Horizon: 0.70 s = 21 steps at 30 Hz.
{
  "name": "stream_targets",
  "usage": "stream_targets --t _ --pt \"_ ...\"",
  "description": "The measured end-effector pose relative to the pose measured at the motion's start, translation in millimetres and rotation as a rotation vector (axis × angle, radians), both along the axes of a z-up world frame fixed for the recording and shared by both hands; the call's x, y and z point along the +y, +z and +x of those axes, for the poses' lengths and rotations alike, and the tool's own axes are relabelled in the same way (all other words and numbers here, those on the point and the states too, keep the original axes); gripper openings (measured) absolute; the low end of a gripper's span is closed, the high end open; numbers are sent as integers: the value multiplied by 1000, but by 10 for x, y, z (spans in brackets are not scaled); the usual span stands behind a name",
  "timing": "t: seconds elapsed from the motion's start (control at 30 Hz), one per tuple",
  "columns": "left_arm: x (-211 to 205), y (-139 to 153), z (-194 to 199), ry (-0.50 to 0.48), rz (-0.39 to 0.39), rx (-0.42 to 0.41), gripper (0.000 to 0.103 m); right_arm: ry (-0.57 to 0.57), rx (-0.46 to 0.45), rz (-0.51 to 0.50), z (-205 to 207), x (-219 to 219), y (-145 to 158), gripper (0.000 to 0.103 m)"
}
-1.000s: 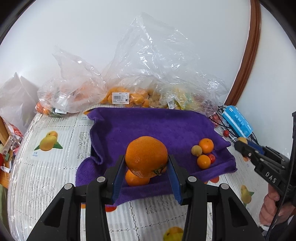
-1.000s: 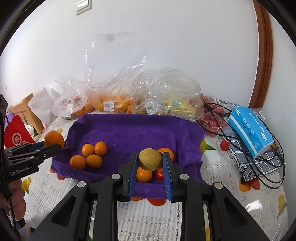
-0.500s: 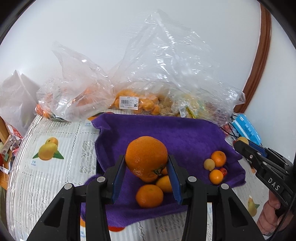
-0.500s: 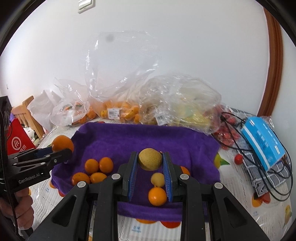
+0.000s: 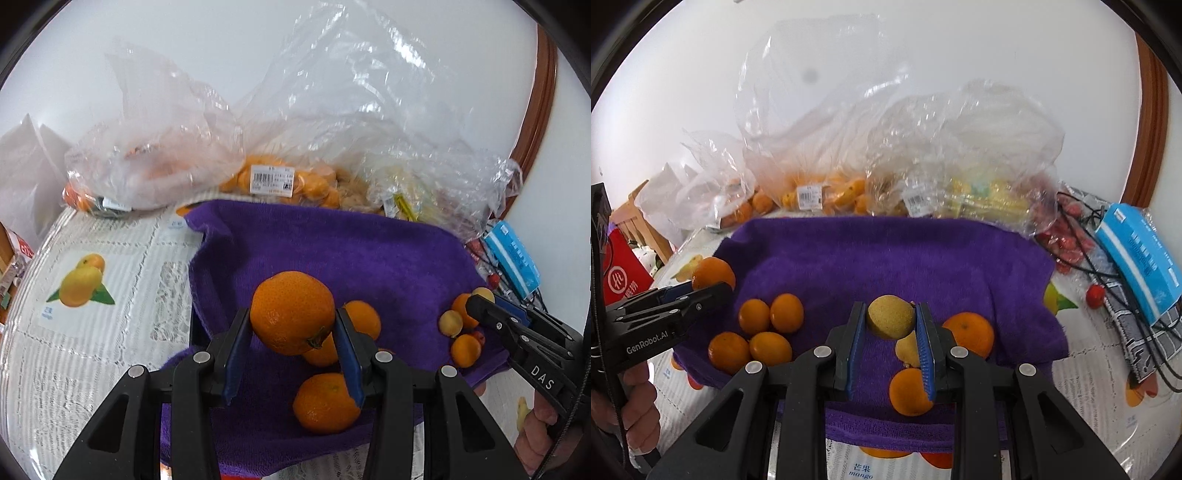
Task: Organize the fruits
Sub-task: 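Lower the orange and yellow fruit onto the towel and open both grippers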
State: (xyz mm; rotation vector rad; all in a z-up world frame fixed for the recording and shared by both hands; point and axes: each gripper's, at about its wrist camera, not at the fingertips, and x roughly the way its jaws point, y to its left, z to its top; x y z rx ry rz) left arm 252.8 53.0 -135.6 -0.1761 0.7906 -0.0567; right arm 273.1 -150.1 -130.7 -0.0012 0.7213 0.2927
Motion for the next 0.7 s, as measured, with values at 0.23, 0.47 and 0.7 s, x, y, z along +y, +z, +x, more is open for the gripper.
stream_targets --t 0.23,0.47,0.7 --pt "-41 -89 14 -4 15 16 43 34 34 -21 18 109 -167 27" --pt "10 -124 42 6 -10 26 43 48 56 -35 27 153 -261 27" --pt "-5 -120 31 1 -9 23 43 48 78 -36 65 163 -308 27"
